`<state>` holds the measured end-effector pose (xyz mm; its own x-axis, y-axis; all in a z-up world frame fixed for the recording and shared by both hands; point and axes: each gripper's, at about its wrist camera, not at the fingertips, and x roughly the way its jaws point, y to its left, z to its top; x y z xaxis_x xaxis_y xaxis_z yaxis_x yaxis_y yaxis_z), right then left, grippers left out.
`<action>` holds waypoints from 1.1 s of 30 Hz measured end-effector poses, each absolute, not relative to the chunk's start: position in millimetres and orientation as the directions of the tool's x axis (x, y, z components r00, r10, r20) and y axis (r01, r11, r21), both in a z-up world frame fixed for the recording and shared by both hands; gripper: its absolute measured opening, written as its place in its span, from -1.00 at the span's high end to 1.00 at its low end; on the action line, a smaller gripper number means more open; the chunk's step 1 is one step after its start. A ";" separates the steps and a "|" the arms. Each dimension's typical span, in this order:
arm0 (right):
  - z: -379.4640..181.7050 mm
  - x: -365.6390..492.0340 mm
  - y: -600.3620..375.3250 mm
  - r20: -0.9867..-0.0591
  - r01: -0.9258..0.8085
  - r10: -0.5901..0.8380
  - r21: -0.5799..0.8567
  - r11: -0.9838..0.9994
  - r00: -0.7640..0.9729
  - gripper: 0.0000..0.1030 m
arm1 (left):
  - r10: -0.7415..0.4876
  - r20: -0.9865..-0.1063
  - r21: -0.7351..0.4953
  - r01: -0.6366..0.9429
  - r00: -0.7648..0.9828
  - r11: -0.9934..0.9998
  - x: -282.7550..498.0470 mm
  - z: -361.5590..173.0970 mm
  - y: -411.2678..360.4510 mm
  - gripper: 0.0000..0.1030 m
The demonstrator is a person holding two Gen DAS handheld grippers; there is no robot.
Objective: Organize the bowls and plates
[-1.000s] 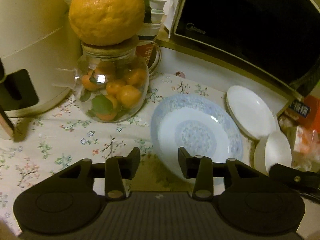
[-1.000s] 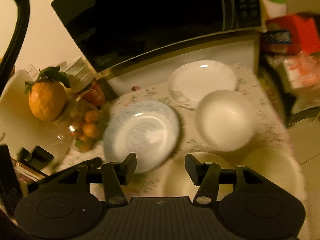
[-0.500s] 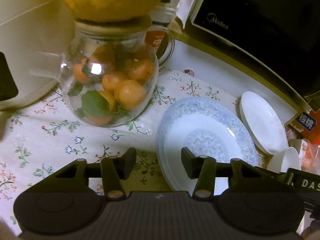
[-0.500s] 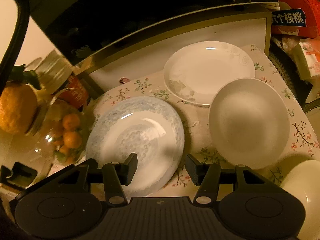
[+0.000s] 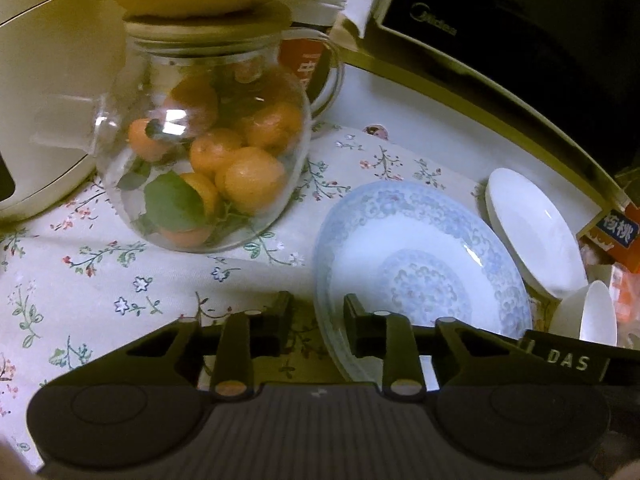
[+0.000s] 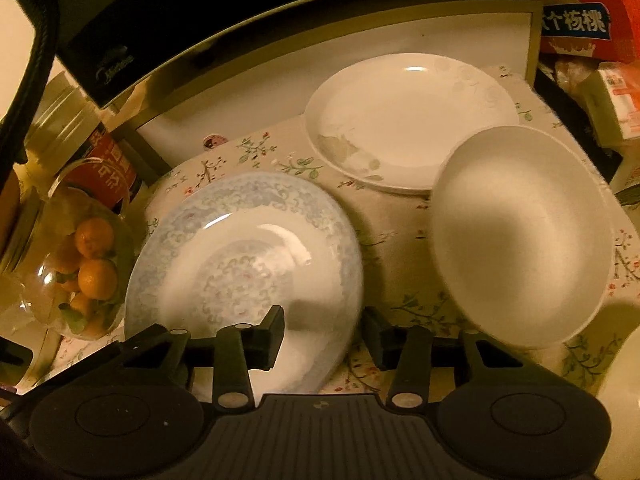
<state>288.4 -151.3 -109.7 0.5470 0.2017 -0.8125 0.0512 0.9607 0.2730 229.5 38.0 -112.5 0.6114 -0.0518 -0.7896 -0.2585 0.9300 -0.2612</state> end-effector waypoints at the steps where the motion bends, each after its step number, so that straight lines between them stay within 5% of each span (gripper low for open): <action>1: -110.8 289.6 -148.7 -0.813 0.052 0.195 0.265 0.963 0.549 0.18 | -0.069 -0.790 -0.273 -0.249 0.610 0.929 230.2 -113.8 37.2 0.68; 14: -110.2 289.0 -153.8 -0.814 0.080 0.155 0.239 0.968 0.559 0.63 | -0.072 -0.787 -0.274 -0.243 0.613 0.931 229.2 -109.5 35.8 0.79; 33: -90.6 272.9 -156.0 -0.818 0.064 0.202 0.278 0.958 0.538 0.72 | -0.061 -0.806 -0.249 -0.243 0.588 0.938 211.0 -82.9 37.2 0.80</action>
<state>272.9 -156.0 -90.6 0.5381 0.2018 -0.8183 0.0637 0.9584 0.2782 211.0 37.2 -82.9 0.5884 -0.0611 -0.8063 -0.2432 0.9376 -0.2485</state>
